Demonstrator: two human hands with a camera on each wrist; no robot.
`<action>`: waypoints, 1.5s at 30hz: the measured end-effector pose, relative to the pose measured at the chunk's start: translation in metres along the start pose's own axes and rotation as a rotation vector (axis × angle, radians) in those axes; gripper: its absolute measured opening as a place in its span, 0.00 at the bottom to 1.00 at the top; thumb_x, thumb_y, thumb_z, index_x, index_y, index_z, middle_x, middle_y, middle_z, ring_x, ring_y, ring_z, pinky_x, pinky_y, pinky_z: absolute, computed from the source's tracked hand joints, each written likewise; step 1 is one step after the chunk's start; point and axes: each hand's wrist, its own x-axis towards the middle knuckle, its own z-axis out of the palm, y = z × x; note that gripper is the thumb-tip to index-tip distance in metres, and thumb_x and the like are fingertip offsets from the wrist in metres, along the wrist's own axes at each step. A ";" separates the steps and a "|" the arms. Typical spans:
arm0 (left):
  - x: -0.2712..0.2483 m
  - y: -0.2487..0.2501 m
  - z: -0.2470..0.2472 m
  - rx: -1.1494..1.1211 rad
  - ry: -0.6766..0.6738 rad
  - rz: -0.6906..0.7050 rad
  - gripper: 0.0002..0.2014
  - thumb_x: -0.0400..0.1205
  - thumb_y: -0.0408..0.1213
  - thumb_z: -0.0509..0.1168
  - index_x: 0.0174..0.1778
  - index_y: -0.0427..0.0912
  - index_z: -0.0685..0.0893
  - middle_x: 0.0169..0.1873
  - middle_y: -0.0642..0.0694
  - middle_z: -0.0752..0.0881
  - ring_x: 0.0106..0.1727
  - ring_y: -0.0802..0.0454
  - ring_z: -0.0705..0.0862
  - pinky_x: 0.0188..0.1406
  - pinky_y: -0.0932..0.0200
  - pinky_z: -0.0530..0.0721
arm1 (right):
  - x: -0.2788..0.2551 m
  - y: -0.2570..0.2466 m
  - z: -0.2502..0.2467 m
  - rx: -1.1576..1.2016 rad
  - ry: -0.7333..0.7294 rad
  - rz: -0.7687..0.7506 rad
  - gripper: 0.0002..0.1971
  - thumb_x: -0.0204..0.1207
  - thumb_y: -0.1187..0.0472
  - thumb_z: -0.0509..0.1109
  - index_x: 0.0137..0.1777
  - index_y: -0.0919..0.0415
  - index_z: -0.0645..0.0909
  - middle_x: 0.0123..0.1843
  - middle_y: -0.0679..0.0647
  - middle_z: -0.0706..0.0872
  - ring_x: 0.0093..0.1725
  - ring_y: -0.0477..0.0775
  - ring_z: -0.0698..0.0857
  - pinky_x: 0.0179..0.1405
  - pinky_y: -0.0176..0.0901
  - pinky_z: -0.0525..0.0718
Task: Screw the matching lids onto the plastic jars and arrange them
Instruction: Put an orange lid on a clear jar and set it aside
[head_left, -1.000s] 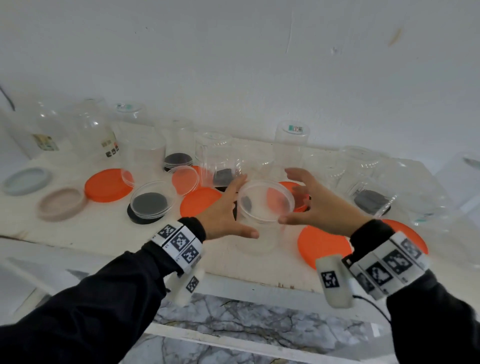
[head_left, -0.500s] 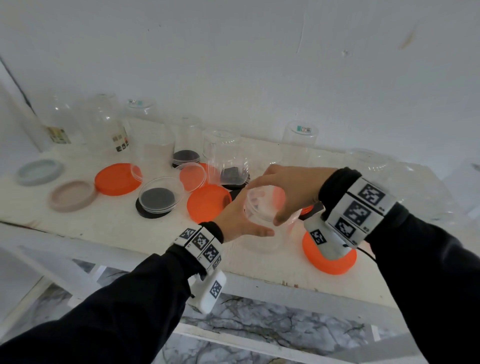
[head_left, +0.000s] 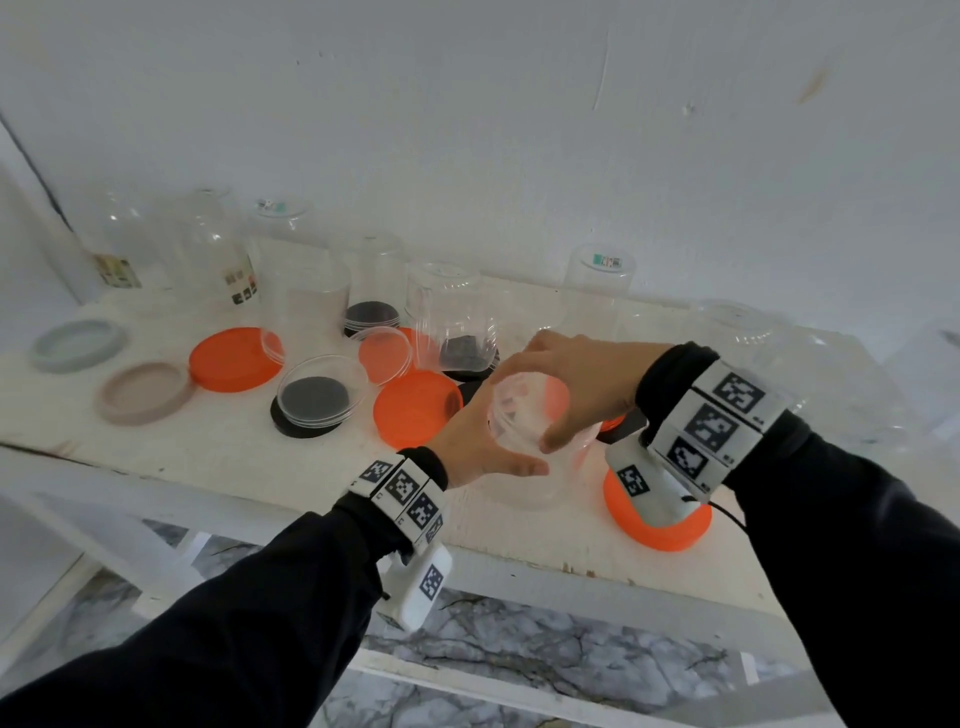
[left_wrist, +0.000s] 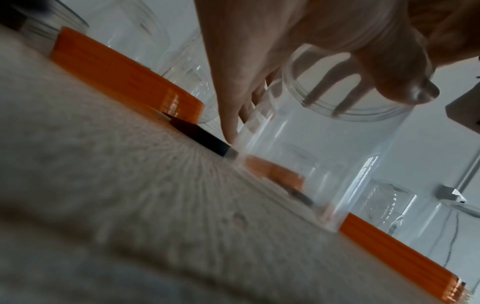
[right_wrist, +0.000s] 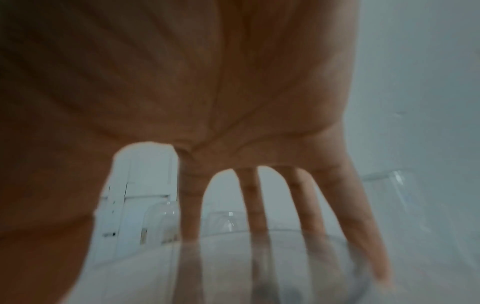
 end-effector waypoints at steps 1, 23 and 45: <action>0.001 -0.001 -0.001 -0.008 -0.008 -0.003 0.48 0.62 0.32 0.81 0.71 0.56 0.59 0.66 0.61 0.70 0.65 0.77 0.69 0.56 0.81 0.71 | 0.002 -0.002 0.003 -0.033 0.051 0.031 0.35 0.69 0.42 0.73 0.74 0.36 0.62 0.64 0.47 0.67 0.55 0.52 0.73 0.23 0.33 0.75; 0.005 0.000 -0.003 0.083 -0.001 0.025 0.51 0.55 0.42 0.83 0.72 0.52 0.60 0.69 0.52 0.69 0.69 0.63 0.69 0.60 0.78 0.69 | 0.007 0.005 0.010 -0.066 -0.021 -0.084 0.42 0.69 0.48 0.76 0.78 0.34 0.54 0.78 0.46 0.57 0.72 0.56 0.65 0.68 0.51 0.70; 0.009 0.005 -0.013 0.201 -0.080 0.011 0.52 0.52 0.51 0.80 0.71 0.60 0.60 0.69 0.55 0.71 0.70 0.64 0.69 0.64 0.75 0.66 | 0.004 0.014 0.014 -0.162 0.162 -0.114 0.40 0.62 0.34 0.74 0.74 0.31 0.62 0.63 0.47 0.72 0.52 0.49 0.76 0.47 0.39 0.74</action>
